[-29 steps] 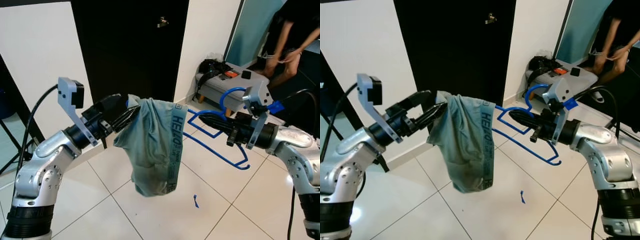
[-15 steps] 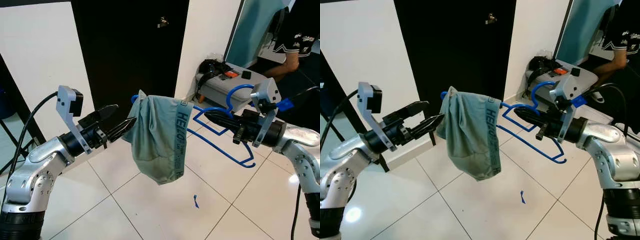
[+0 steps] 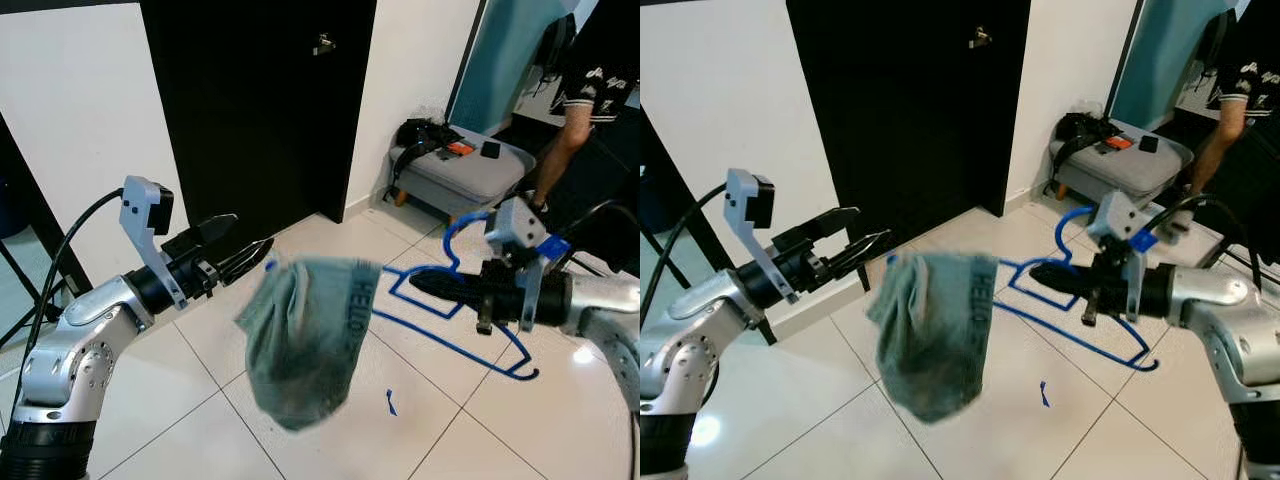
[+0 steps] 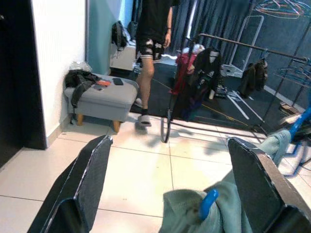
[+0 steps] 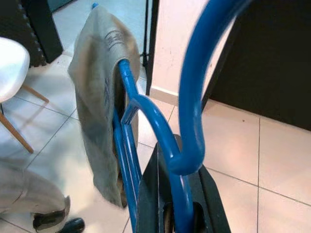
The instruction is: Hang hanger
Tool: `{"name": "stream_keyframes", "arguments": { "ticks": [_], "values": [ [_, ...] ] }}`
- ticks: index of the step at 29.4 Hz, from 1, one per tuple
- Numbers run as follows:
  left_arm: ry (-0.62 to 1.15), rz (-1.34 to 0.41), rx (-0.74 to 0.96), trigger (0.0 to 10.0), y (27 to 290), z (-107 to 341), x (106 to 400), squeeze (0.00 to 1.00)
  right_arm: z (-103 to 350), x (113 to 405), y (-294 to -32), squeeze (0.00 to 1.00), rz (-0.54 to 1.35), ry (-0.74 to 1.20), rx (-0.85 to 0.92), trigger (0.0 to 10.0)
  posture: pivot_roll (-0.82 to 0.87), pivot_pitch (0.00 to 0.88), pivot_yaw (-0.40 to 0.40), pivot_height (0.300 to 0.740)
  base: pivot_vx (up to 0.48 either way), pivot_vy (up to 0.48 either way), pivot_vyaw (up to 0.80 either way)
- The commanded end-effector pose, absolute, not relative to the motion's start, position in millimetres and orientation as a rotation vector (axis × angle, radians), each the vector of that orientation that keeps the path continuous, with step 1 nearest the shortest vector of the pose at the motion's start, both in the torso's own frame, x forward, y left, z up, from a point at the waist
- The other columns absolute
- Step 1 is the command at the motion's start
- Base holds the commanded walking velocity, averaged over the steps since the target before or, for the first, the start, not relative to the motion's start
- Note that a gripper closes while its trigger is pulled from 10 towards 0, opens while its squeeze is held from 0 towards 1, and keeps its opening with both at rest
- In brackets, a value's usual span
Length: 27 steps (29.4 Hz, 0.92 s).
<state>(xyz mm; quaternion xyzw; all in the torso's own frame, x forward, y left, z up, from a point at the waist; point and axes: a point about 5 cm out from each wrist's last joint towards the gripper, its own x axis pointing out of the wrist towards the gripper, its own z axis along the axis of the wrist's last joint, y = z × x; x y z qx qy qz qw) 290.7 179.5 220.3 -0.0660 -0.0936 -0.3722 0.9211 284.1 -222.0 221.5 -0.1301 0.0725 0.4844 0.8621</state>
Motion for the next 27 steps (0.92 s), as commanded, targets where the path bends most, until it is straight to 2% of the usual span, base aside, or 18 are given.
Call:
{"name": "stream_keyframes", "arguments": {
  "ticks": [1, 3, 12, 14, 17, 18, 19, 20, 21, 22, 23, 24, 25, 27],
  "values": [
    [-0.152, -0.788, -0.126, 9.1, 177, 214, 289, 0.00, 229, 286, -223, 0.00, 1.002, 0.111, -0.262, 10.0, 0.01, 0.000, -0.054, 0.740, 0.000, 0.000, 0.00],
    [-0.122, -0.842, -0.119, 8.6, 173, 209, 283, 0.00, 239, 289, -223, 0.00, 0.984, 0.050, -0.238, 10.0, 0.01, 0.000, -0.055, 0.740, 0.000, 0.000, 0.00],
    [-0.087, -0.927, -0.122, 7.8, 167, 202, 274, 0.00, 246, 288, -222, 0.00, 0.994, 0.015, -0.221, 10.0, 0.01, 0.000, -0.057, 0.740, 0.000, 0.000, 0.00],
    [-0.067, -0.972, -0.121, 6.9, 164, 196, 268, 0.00, 252, 284, -223, 0.00, 1.013, -0.010, -0.207, 10.0, 0.01, 0.000, -0.057, 0.740, 0.000, 0.000, 0.00],
    [-0.066, -0.976, -0.120, 6.7, 164, 196, 267, 0.00, 254, 283, -224, 0.00, 1.018, -0.015, -0.206, 10.0, 0.00, 0.000, -0.057, 0.740, 0.000, 0.000, 0.00],
    [-0.069, -0.971, -0.120, 6.0, 164, 196, 268, 0.00, 255, 282, -224, 0.00, 1.020, -0.020, -0.205, 10.0, 0.00, 0.000, -0.056, 0.740, 0.000, 0.000, 0.00],
    [-0.069, -0.971, -0.120, 6.0, 164, 196, 268, 0.00, 255, 282, -224, 0.00, 1.020, -0.020, -0.205, 10.0, 0.00, 0.000, -0.056, 0.740, 0.000, 0.000, 0.00],
    [-0.072, -0.964, -0.116, 4.9, 164, 196, 269, 0.00, 256, 282, -224, 0.00, 1.020, -0.025, -0.203, 10.0, 0.00, 0.000, -0.056, 0.740, 0.000, 0.000, 0.00],
    [-0.072, -0.964, -0.116, 4.9, 164, 196, 269, 0.00, 256, 282, -224, 0.00, 1.020, -0.025, -0.203, 10.0, 0.00, 0.000, -0.056, 0.740, 0.000, 0.000, 0.00],
    [-0.075, -0.956, -0.111, 3.0, 164, 196, 271, 0.00, 257, 281, -224, 0.00, 1.020, -0.031, -0.199, 10.0, 0.00, 0.000, -0.055, 0.740, 0.000, 0.000, 0.00],
    [-0.077, -0.952, -0.108, 0.6, 164, 196, 272, 0.00, 258, 281, -224, 0.00, 1.020, -0.036, -0.196, 10.0, 0.00, 0.000, -0.055, 0.740, 0.000, 0.000, 0.00],
    [-0.077, -0.952, -0.108, 0.6, 164, 196, 272, 0.00, 258, 281, -224, 0.00, 1.020, -0.036, -0.196, 10.0, 0.00, 0.000, -0.055, 0.740, 0.000, 0.000, 0.00],
    [-0.079, -0.949, -0.106, 0.0, 163, 195, 273, 0.00, 259, 281, -224, 0.00, 1.023, -0.041, -0.193, 10.0, 0.00, 0.000, -0.055, 0.740, 0.000, 0.000, 0.00],
    [-0.082, -0.948, -0.104, 0.0, 162, 195, 273, 0.00, 259, 281, -223, 0.00, 1.026, -0.044, -0.192, 10.0, 0.00, 0.000, -0.054, 0.740, 0.000, 0.000, 0.00]
  ]
}}
